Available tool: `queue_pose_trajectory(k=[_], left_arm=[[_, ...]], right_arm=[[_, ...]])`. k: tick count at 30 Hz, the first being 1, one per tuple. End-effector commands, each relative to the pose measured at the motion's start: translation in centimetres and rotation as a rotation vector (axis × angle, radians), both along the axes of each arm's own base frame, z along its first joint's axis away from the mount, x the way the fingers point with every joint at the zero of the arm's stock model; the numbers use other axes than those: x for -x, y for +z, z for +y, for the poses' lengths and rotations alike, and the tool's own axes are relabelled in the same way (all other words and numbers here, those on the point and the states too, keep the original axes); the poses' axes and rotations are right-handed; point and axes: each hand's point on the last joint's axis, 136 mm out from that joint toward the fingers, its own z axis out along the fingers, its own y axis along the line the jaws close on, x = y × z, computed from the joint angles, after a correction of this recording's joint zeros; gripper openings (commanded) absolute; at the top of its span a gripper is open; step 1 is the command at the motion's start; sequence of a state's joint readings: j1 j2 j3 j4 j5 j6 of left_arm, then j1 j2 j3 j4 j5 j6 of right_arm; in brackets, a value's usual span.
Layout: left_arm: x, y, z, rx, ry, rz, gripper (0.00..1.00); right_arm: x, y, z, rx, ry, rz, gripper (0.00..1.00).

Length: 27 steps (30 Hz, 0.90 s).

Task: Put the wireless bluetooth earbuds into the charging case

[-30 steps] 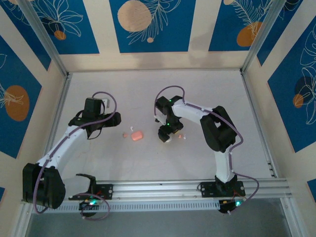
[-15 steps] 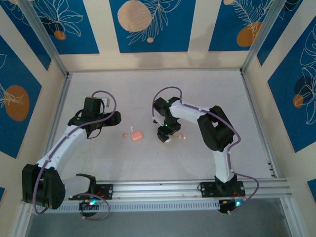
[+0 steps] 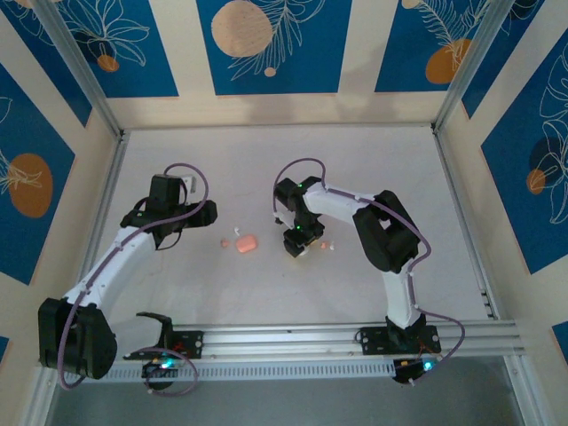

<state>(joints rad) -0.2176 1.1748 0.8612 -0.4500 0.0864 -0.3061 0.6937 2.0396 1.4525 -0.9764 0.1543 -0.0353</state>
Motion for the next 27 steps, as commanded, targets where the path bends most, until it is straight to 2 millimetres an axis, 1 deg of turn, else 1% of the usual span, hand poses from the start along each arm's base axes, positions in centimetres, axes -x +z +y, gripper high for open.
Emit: queue_pose_trajectory(k=[1,4,6,9,11,12,14,18,22,25,27], left_arm=[[0.4,0.3,-0.5,0.023,-0.022,-0.012,0.71],[0.2,0.6,-1.0,0.045,-0.047,-0.047,0.69],[0.1,1.1,-2.0,0.088,-0.097,-0.102,0.66],[0.0,2.6,-4.3,0.158,-0.208,-0.250,0.60],[0.4,3.8,-6.3,0.146,-0.310,-0.391,0.57],[0.7,4.2,-7.0,0.130,-0.347,-0.447,0.57],[1.3,4.9,-8.6,0.112,-0.417,-0.551,0.56],[2.6,5.4,-11.2,0.122,-0.546,-0.678,0.54],[4.0,5.3,-14.0,0.095,-0.675,-0.776,0.52],[5.0,5.3,-16.1,0.096,-0.747,-0.849,0.51],[5.2,5.3,-17.1,0.106,-0.765,-0.880,0.51]], right_arm=[[0.8,-0.2,0.0,-0.015,-0.011,0.021,0.51],[0.3,1.0,0.4,-0.076,-0.044,-0.011,0.50],[-0.2,2.2,0.6,-0.139,-0.088,-0.039,0.50],[-1.3,4.8,1.2,-0.275,-0.190,-0.094,0.49],[-2.1,7.0,1.7,-0.395,-0.266,-0.134,0.49],[-2.4,7.8,1.8,-0.442,-0.299,-0.145,0.49],[-2.9,10.2,2.1,-0.573,-0.376,-0.171,0.49],[-3.0,14.0,2.9,-0.814,-0.464,-0.190,0.49],[-2.4,17.4,3.5,-0.989,-0.472,-0.228,0.49],[-1.8,19.2,3.5,-1.079,-0.468,-0.252,0.50],[-1.4,19.9,3.6,-1.123,-0.469,-0.258,0.49]])
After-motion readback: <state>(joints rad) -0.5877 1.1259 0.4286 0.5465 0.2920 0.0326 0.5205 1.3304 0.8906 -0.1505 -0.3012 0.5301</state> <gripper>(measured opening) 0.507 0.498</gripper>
